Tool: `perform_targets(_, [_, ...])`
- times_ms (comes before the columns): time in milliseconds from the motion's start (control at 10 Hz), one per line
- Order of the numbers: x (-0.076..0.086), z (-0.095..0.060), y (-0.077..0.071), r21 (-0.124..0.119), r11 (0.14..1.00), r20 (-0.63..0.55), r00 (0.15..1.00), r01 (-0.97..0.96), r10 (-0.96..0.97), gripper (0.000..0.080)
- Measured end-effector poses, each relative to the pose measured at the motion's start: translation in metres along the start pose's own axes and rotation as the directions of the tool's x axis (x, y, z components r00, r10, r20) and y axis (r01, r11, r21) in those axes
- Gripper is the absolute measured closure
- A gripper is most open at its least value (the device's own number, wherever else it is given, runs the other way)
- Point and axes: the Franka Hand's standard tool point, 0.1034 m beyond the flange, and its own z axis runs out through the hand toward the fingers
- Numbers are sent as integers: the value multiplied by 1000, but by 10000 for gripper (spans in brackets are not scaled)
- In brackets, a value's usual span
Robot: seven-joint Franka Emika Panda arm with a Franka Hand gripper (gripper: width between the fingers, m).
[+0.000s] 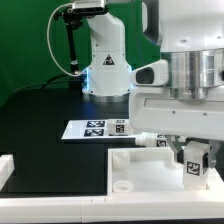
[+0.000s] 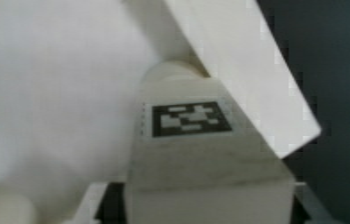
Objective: Assemble one leg
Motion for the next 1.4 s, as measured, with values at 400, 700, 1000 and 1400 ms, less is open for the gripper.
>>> perform_targets(400, [-1,0,5,-2,807,72,805,-591,589,508])
perform_targets(700, [-3,-1,5,-11,755,80,752,-656,654,508])
perform_targets(1000, [-3,0,5,-7,890,85,886,-456,455,299])
perform_targets(1400, [-3,0,5,25,998,95,994,-54,51,151])
